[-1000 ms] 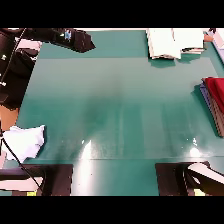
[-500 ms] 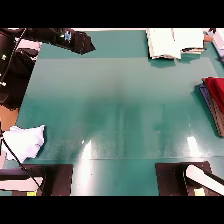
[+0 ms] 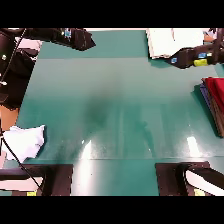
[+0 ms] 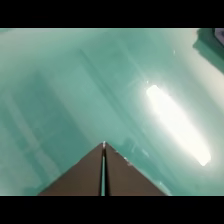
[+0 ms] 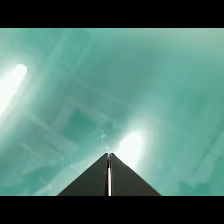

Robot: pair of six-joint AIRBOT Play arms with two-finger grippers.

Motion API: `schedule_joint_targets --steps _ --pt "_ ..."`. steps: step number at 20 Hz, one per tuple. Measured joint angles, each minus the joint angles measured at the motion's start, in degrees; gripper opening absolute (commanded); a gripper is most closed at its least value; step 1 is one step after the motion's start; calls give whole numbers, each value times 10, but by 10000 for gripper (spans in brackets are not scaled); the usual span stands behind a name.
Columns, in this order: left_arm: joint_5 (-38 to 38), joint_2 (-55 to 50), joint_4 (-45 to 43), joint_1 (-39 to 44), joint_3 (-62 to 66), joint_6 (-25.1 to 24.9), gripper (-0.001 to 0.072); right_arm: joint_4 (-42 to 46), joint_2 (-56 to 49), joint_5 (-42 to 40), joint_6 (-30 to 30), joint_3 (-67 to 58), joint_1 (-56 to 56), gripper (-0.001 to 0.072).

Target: Fold the shirts.

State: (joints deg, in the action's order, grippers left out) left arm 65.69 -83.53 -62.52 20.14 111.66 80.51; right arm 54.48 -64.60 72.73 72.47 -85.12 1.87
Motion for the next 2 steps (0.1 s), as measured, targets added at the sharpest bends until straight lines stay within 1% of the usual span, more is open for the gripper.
schedule_joint_targets --steps 2 --pt "-14 0 0 0 0 0 26 11 0 -3 -1 0 16 20"
